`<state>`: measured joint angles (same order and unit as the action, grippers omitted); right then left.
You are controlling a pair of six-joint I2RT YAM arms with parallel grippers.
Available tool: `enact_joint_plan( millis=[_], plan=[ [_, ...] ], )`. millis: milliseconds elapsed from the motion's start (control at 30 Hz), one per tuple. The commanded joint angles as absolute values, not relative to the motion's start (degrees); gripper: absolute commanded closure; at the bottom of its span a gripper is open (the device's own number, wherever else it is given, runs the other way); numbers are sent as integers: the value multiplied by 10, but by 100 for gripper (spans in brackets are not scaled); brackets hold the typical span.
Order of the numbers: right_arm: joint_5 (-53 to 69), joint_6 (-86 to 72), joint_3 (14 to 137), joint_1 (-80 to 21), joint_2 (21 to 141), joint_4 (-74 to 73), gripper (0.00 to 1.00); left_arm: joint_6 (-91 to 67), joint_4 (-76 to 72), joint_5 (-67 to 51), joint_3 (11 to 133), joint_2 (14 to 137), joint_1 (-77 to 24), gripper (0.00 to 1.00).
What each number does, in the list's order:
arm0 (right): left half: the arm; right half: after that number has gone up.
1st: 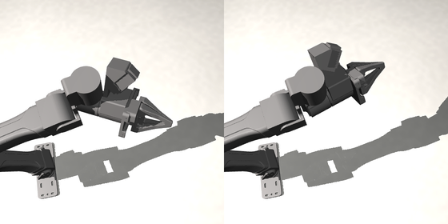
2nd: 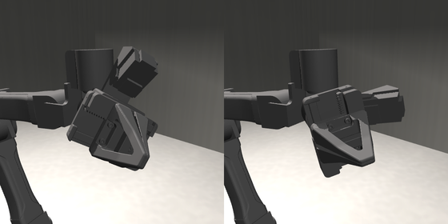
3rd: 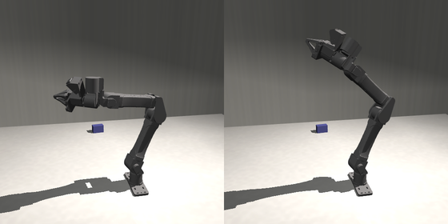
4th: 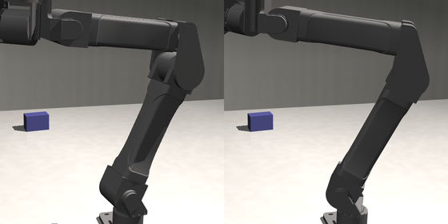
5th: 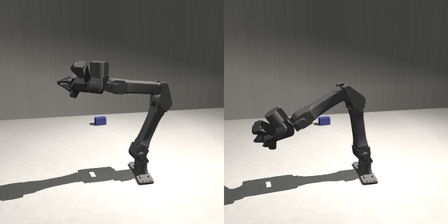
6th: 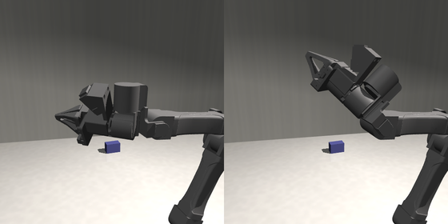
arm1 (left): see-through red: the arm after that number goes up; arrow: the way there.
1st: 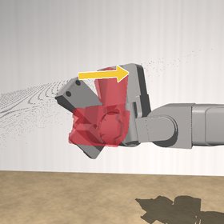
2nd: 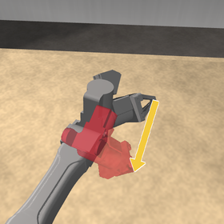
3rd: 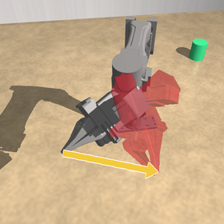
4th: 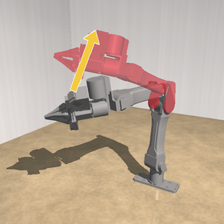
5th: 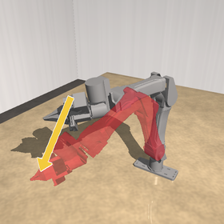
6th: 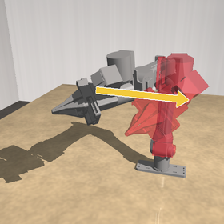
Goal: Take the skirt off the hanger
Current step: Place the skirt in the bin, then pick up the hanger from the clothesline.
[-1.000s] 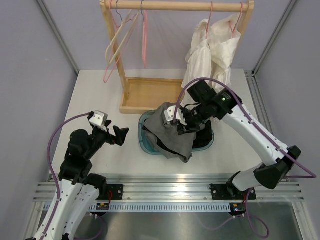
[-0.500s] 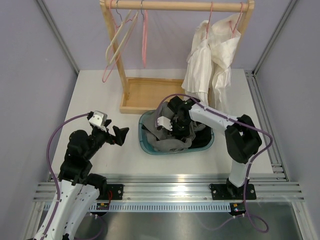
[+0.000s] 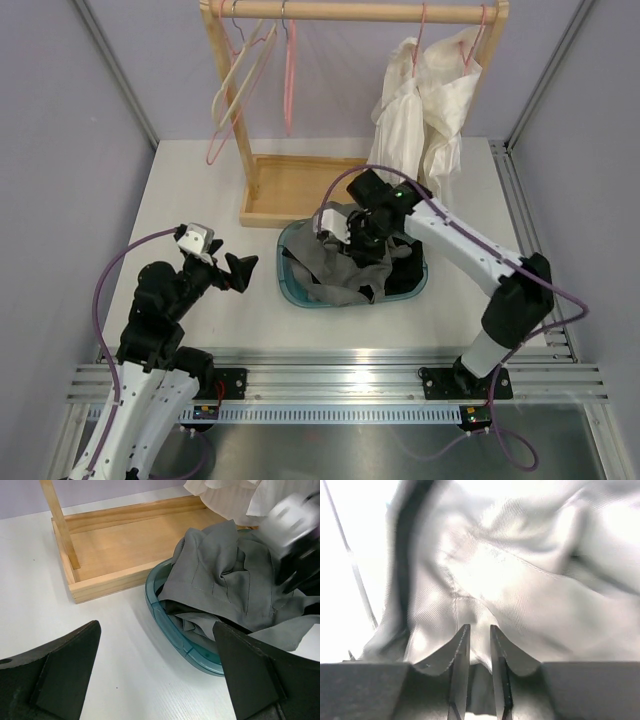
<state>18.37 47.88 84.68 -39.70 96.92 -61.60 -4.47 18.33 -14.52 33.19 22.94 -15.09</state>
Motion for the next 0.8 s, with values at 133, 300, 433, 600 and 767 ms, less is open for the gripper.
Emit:
enact_joint_plan(
  millis=[133,300,433,600,767],
  plan=[
    [331,539,1076,-393,825,-812,61,-40,152,-157,332,223,-149,1],
    [332,427,1190,-381,803,-733,48,-40,154,-156,333,225,-150,1],
    [337,246,1286,-261,844,-623,27,-41,157,-150,334,227,-150,1],
    [226,33,1252,-188,838,-381,0,-40,159,-145,334,232,-150,1],
    [105,-112,1256,-189,872,-308,4,-39,158,-144,334,241,-149,1]
  ],
)
